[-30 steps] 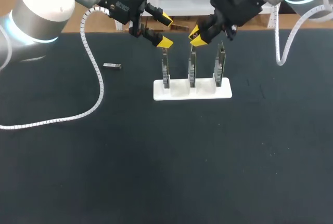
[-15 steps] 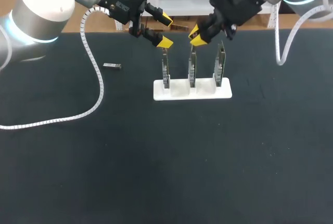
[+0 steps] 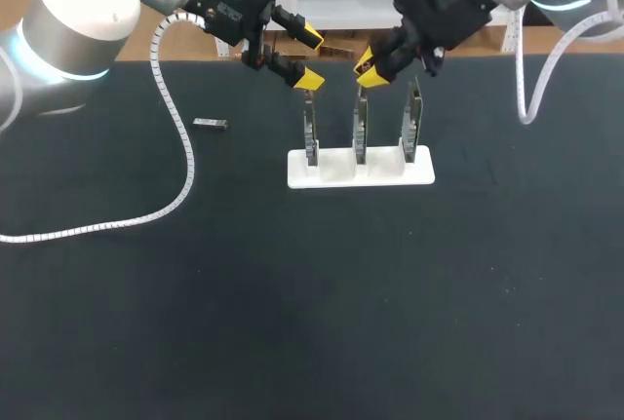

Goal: Pick up the optical module with the left hand, and insert it into the network port with the right hand.

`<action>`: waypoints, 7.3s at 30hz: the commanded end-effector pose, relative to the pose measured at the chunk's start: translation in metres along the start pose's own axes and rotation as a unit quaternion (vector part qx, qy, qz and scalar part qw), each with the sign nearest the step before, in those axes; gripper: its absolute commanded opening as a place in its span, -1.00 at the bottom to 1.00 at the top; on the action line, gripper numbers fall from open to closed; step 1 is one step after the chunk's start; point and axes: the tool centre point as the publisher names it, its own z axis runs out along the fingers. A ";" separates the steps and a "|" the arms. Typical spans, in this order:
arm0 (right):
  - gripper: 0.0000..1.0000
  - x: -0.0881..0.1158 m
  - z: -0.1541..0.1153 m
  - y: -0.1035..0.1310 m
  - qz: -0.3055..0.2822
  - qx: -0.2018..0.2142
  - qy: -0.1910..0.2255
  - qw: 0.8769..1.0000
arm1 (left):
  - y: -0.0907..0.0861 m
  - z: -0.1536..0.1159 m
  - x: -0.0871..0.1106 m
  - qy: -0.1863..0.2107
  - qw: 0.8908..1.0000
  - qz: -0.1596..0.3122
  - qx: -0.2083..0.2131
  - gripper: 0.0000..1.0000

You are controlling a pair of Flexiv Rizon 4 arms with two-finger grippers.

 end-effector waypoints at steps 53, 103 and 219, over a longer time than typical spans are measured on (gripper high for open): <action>-1.00 -0.001 -0.002 0.003 0.001 -0.004 0.012 1.000 | 0.000 0.000 0.000 0.002 1.000 0.000 0.000 1.00; -1.00 -0.008 -0.003 0.005 -0.024 -0.006 0.068 0.997 | 0.000 0.000 0.000 0.002 1.000 0.000 0.000 1.00; -1.00 -0.004 -0.001 0.000 -0.039 0.009 0.058 0.998 | 0.000 0.000 0.000 0.002 1.000 0.000 0.000 1.00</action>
